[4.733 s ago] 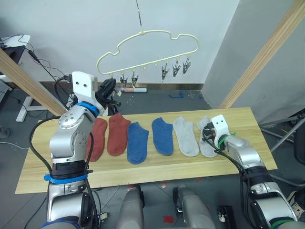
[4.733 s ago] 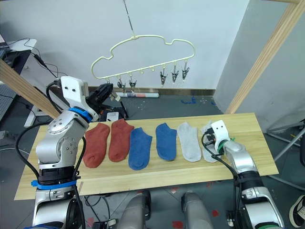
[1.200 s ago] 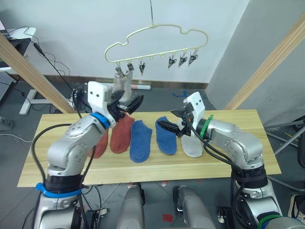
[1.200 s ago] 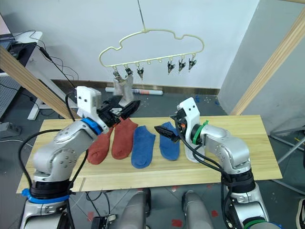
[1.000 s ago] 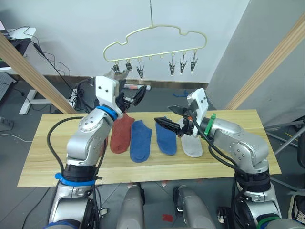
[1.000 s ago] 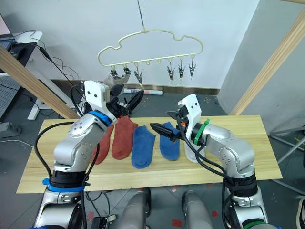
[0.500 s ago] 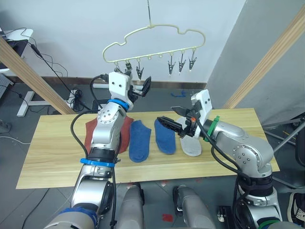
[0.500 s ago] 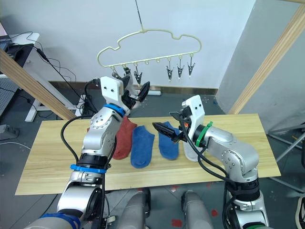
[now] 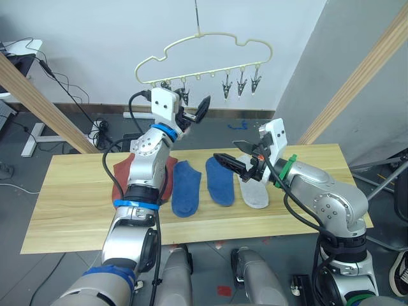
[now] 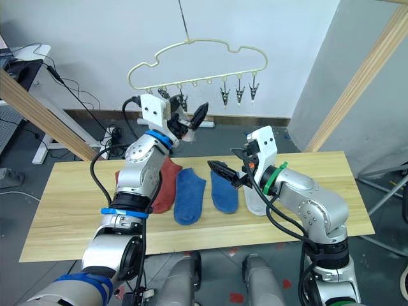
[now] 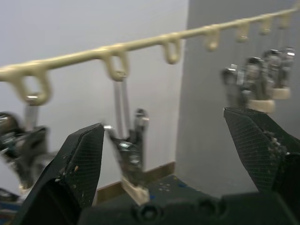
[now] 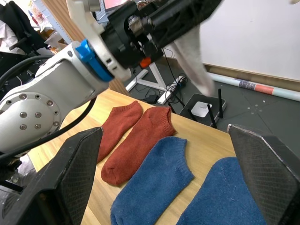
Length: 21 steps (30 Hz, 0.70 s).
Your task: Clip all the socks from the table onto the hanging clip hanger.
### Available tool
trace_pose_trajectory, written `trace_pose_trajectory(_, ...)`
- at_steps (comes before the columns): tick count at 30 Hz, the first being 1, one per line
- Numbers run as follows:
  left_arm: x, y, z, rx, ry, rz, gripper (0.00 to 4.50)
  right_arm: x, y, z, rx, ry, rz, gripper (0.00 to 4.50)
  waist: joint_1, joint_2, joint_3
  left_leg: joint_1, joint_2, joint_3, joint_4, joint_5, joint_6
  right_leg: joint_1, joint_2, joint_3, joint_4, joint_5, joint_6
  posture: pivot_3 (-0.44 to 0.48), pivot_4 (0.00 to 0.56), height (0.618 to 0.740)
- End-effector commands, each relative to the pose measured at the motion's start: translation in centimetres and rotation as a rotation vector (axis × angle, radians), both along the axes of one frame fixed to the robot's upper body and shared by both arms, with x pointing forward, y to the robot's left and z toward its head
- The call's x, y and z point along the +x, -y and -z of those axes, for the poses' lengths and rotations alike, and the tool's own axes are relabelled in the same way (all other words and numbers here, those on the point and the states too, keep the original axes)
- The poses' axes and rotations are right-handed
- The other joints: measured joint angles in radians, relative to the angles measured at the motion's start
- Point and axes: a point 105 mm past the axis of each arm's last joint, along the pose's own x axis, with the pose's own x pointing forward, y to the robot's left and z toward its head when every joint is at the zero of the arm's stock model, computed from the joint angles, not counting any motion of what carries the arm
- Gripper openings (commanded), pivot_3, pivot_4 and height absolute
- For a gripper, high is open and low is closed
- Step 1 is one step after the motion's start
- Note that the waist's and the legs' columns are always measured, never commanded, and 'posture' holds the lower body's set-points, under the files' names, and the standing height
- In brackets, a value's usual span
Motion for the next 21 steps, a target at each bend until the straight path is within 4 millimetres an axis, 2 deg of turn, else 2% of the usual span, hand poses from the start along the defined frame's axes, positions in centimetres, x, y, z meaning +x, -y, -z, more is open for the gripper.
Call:
trace_pose_trajectory(1,-1.1,0.6,-0.2,0.001,0.005,0.064,4.5,-0.4,0.1,-1.0,0.026,0.046,-0.002,4.46,0.0,0.0,0.0,0.0,0.0,0.0,0.0,0.0,0.0,0.0,0.0,0.0,0.0,0.0,0.0,-0.068,0.274,0.74)
trace_pose_trajectory(3,-1.2,-0.3,0.5,-0.004,-0.017,0.018,4.5,-0.3,0.1,-1.0,0.027,0.047,0.002,4.46,-0.003,0.0,0.0,0.0,0.0,0.0,0.0,0.0,0.0,0.0,0.0,0.0,0.001,0.0,0.0,-0.069,0.275,0.74)
trace_pose_trajectory(9,-0.9,-2.5,0.8,-0.015,-0.032,-0.118,4.5,-0.2,0.3,-1.0,0.027,0.048,0.009,4.46,-0.003,0.0,0.0,0.0,0.0,-0.001,0.001,0.0,0.0,-0.001,0.0,0.0,0.005,0.0,0.0,-0.069,0.273,0.74)
trace_pose_trajectory(17,0.2,-5.1,-0.9,-0.066,0.02,-0.283,4.5,-0.2,0.2,-1.1,0.027,0.05,0.009,4.46,-0.002,0.0,0.0,0.001,0.0,-0.001,0.003,0.001,0.001,-0.001,0.0,0.0,0.008,0.0,0.0,-0.067,0.272,0.74)
trace_pose_trajectory(21,0.6,-6.0,-1.1,-0.076,0.026,-0.328,4.5,-0.1,0.2,-1.1,0.028,0.054,0.014,4.46,-0.002,0.0,0.0,0.001,0.0,0.0,0.003,0.001,0.001,-0.001,0.0,0.0,0.009,0.0,0.0,-0.071,0.267,0.74)
